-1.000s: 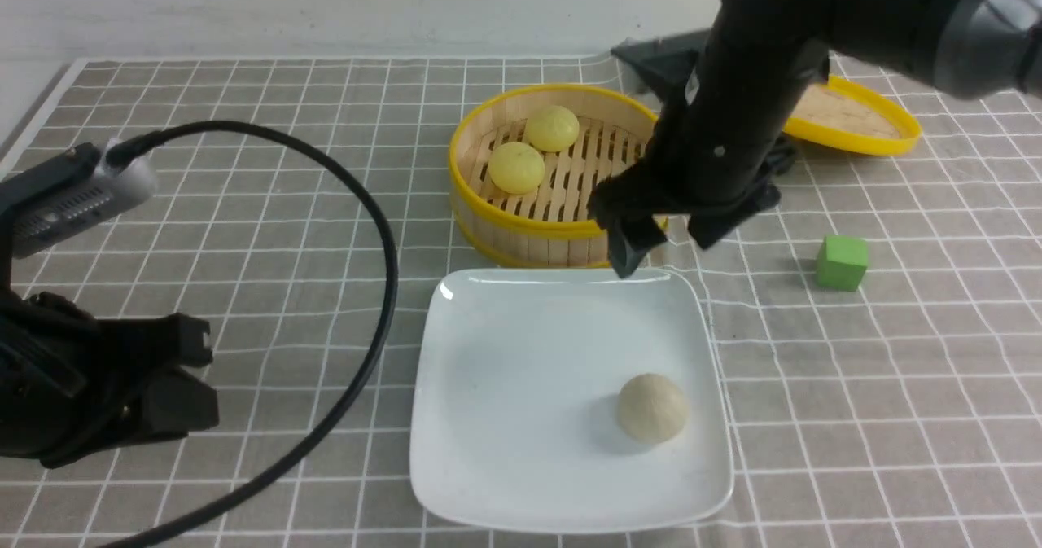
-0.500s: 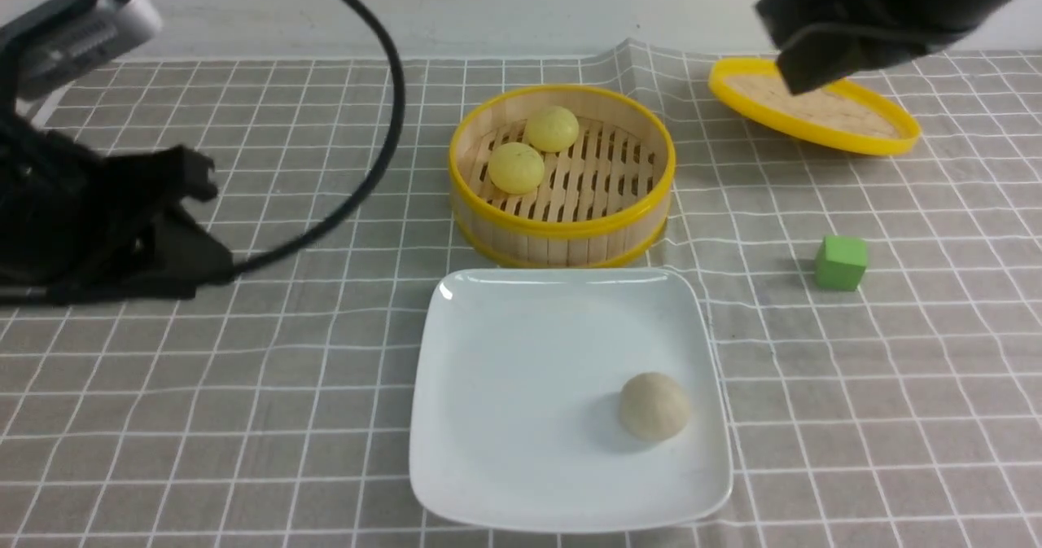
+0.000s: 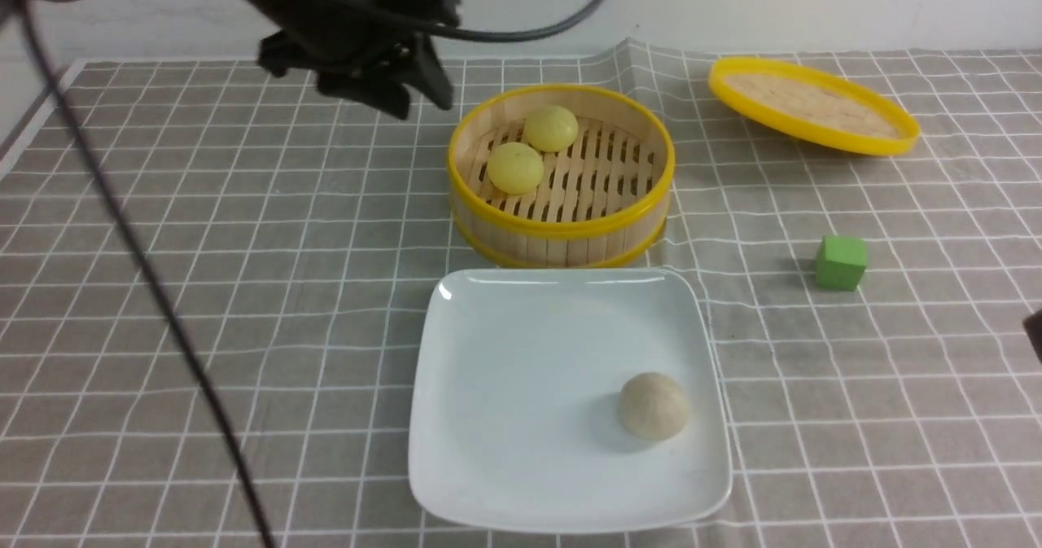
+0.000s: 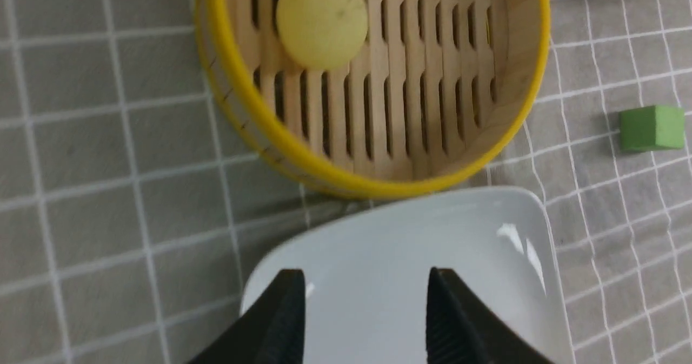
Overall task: Put the steamed buns into the plate on the grey tablecloth.
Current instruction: 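Reach into the bamboo steamer and grasp a bun with the left gripper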
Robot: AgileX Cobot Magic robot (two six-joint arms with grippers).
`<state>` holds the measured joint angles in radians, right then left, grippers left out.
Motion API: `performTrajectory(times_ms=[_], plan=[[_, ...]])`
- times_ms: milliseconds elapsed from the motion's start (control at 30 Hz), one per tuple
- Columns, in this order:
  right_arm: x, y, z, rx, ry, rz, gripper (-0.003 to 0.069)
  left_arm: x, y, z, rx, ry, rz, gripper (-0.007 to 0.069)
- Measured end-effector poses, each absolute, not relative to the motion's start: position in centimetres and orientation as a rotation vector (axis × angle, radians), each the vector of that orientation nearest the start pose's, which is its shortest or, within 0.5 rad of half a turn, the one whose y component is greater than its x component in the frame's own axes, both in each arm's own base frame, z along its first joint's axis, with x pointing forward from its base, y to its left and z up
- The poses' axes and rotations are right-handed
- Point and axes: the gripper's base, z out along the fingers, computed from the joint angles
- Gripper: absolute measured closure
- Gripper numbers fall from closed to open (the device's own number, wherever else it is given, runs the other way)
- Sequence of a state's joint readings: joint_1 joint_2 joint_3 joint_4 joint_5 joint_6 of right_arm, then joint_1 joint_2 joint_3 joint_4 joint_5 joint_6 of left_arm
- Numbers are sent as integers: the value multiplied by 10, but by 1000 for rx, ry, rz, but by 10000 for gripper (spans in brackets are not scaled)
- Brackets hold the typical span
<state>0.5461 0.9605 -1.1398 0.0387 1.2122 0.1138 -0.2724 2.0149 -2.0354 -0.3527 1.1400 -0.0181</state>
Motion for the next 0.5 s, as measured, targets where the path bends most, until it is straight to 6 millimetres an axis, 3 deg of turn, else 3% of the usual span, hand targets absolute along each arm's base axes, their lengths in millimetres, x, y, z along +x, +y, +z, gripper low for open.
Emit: performTrajectory(times_ms=[67,233,367,500], plan=[[129,82,383,-492,2479,337,669,453,-178,315,330,2588,-533,289],[129,82,380,-437,2486,357,667,482,-219,277,426,2548,-471,289],[129,82,380,-434,2485,359,664,490,-232,258,456,2530,-402,289],[129,82,380,-433,2486,359,660,496,-230,245,458,2542,-336,289]])
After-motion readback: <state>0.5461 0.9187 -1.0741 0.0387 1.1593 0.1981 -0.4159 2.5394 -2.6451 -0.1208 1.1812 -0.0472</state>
